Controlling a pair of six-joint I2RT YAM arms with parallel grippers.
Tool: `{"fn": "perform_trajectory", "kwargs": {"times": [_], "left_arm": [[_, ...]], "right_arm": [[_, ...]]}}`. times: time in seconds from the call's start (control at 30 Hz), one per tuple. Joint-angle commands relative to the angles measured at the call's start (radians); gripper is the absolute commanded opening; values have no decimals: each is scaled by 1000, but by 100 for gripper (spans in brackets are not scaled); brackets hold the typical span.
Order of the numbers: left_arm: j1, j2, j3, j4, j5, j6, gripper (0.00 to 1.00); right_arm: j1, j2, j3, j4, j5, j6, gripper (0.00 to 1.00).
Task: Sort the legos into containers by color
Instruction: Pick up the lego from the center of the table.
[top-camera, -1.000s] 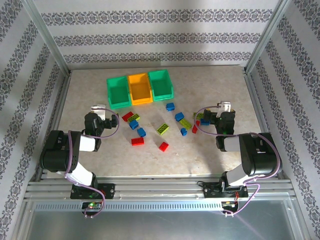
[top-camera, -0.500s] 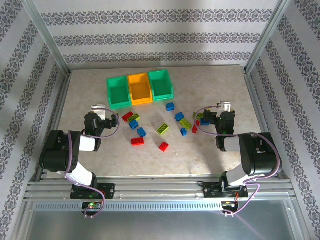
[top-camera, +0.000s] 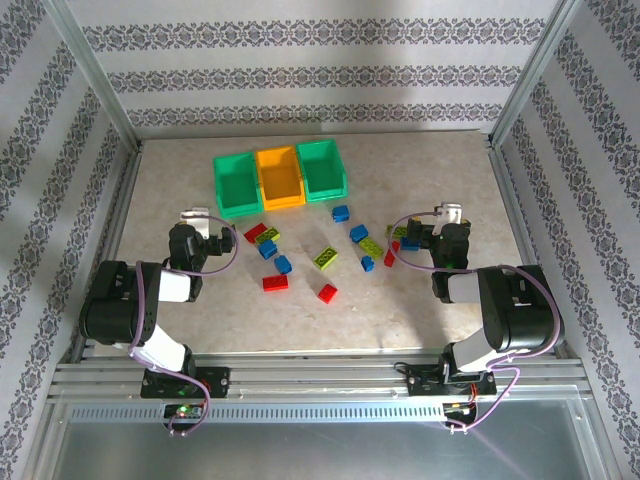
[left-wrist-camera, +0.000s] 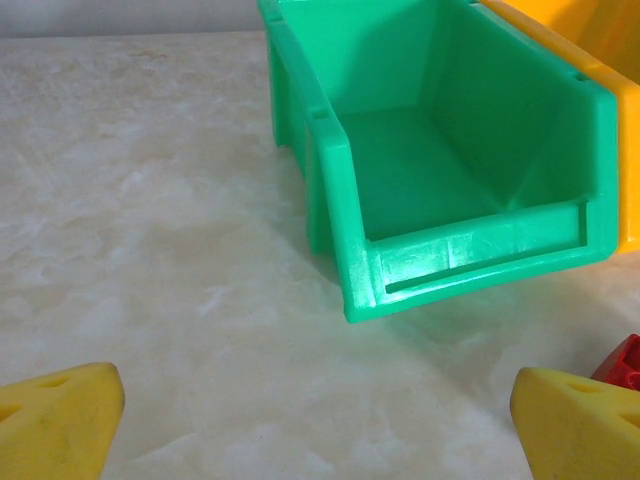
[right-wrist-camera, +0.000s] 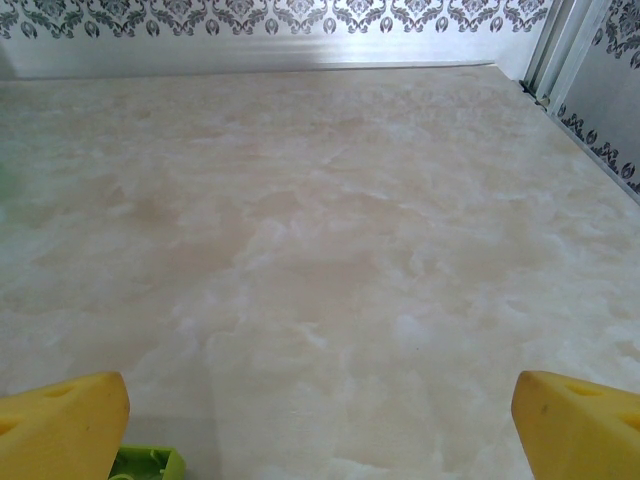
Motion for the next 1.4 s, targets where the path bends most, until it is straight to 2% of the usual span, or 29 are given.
{"fn": "perform_trajectory", "kwargs": {"times": [0.0, 0.13, 0.27, 0.53, 0.73, 0.87, 0.97, 1.13, 1.2, 1.37], "left_arm": [[14, -64, 4, -8, -32, -14, 99], [14, -161, -16, -58, -62, -27, 99], [14, -274, -10, -180, -107, -69, 99], [14, -480, -5, -392, -116, -186, 100], [11, -610, 18, -583, -77, -268, 100], [-23, -648, 34, -674, -90, -338, 100], [-117, -644, 54, -731, -147, -368, 100], [-353, -534, 141, -809, -306, -381, 100], [-393, -469, 179, -841, -322, -419, 100], [-447, -320, 282, -932, -277, -523, 100]], "right_arm": [[-8, -4, 25, 18, -22, -1, 98], [-10, -44, 20, -7, -4, 5, 98], [-8, -112, 31, -91, 62, 27, 99], [-2, -258, 155, -540, 168, 148, 98], [76, -351, 208, -766, 284, 175, 98], [139, -390, 251, -932, 363, 223, 98], [190, -418, 271, -1039, 418, 280, 98], [249, -448, 307, -1220, 445, 418, 98], [261, -451, 319, -1277, 442, 464, 98], [280, -424, 371, -1411, 422, 526, 98]]}}
